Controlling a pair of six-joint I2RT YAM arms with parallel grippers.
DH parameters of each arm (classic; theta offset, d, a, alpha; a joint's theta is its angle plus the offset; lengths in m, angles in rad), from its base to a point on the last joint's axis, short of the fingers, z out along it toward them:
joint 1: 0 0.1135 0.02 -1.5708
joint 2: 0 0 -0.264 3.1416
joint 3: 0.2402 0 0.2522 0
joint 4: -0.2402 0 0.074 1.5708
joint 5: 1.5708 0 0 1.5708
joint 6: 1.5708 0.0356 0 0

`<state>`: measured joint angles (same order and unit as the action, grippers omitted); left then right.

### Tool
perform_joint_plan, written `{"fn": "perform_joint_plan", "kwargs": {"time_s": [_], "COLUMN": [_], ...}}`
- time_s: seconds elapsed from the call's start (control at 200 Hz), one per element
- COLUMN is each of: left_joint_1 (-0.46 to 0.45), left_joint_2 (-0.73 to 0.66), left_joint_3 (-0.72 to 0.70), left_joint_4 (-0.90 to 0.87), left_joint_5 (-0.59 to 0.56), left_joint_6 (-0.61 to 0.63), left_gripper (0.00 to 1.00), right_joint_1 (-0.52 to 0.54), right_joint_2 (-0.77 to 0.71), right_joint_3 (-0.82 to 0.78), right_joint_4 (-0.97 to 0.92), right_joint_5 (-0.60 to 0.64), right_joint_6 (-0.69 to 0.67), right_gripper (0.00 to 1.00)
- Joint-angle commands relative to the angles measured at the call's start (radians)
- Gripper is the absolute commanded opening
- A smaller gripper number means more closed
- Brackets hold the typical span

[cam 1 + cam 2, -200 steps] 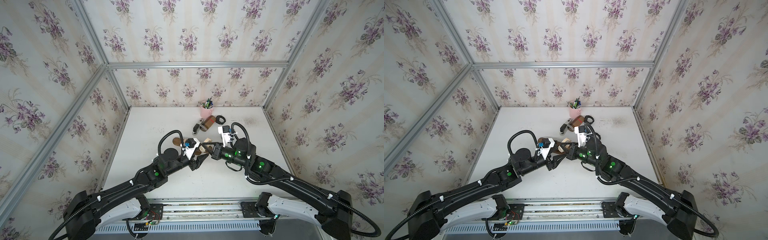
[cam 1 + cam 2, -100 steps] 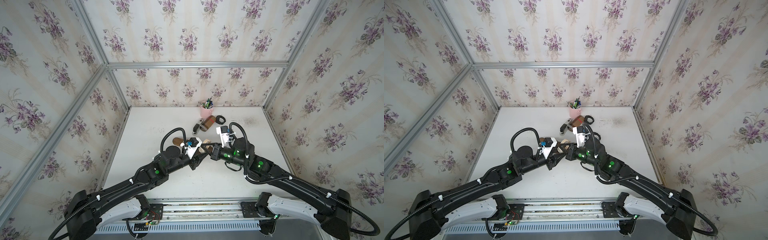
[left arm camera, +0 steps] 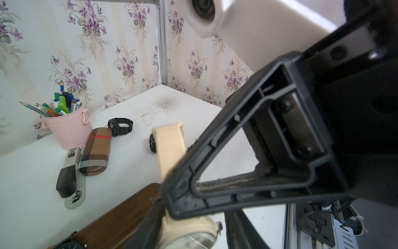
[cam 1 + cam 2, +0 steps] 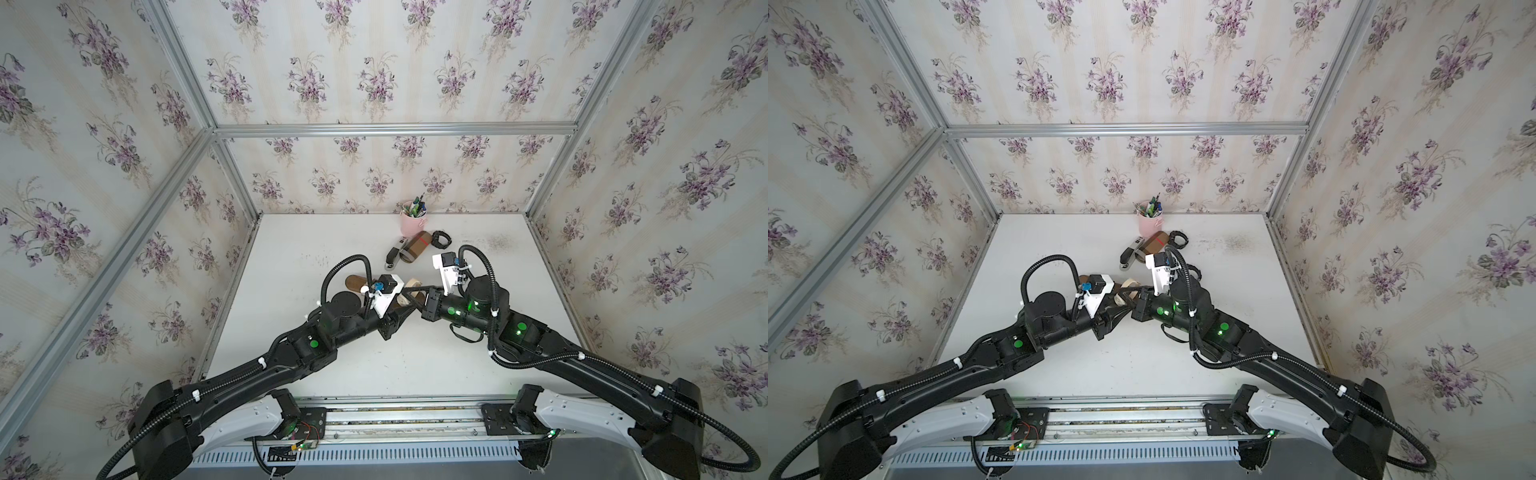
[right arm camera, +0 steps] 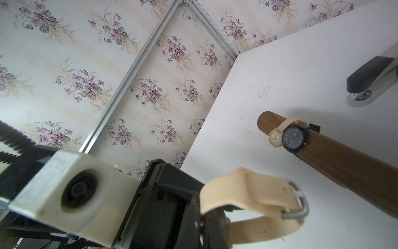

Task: Place watch on stand
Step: Pick up the watch at the center of the board.

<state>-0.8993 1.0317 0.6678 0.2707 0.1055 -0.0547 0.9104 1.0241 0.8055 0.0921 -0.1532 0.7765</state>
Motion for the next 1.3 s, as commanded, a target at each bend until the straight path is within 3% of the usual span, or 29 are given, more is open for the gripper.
{"fn": "perform_joint_plan", "kwargs": {"time_s": [0.0, 0.485, 0.719, 0.799, 0.869, 0.959, 1.069, 1.204, 1.294], "left_joint_1": [0.0, 0.0, -0.001, -0.001, -0.001, -0.001, -0.001, 0.0, -0.002], "left_joint_2": [-0.001, 0.008, 0.002, 0.002, 0.004, 0.005, 0.011, 0.019, 0.022], "left_joint_3": [0.003, 0.017, 0.018, 0.021, 0.023, 0.024, 0.03, 0.036, 0.038], "left_joint_4": [0.018, -0.004, -0.018, -0.023, -0.027, -0.031, -0.037, -0.041, -0.038], "left_joint_5": [0.002, 0.004, -0.014, -0.023, -0.041, -0.046, -0.046, -0.031, -0.033], "left_joint_6": [-0.005, 0.007, 0.01, 0.009, 0.007, 0.005, 0.009, 0.007, 0.005], "left_gripper": [0.45, 0.28, 0.25, 0.26, 0.38, 0.45, 0.45, 0.38, 0.41], "right_joint_1": [0.001, 0.001, 0.001, 0.001, 0.001, 0.001, 0.001, 0.001, 0.002], "right_joint_2": [0.001, 0.003, 0.002, 0.0, 0.0, -0.001, 0.001, -0.003, -0.005], "right_joint_3": [0.0, 0.0, 0.003, 0.006, 0.011, 0.012, 0.012, 0.012, 0.012], "right_joint_4": [0.017, 0.019, 0.003, -0.006, -0.019, -0.022, -0.016, -0.014, -0.015], "right_joint_5": [0.005, 0.018, 0.047, 0.061, 0.077, 0.082, 0.071, 0.067, 0.067], "right_joint_6": [-0.006, -0.01, -0.02, -0.02, -0.021, -0.023, -0.017, -0.018, -0.02], "right_gripper": [0.0, 0.0, 0.0, 0.0, 0.0, 0.0, 0.0, 0.0, 0.0]}}
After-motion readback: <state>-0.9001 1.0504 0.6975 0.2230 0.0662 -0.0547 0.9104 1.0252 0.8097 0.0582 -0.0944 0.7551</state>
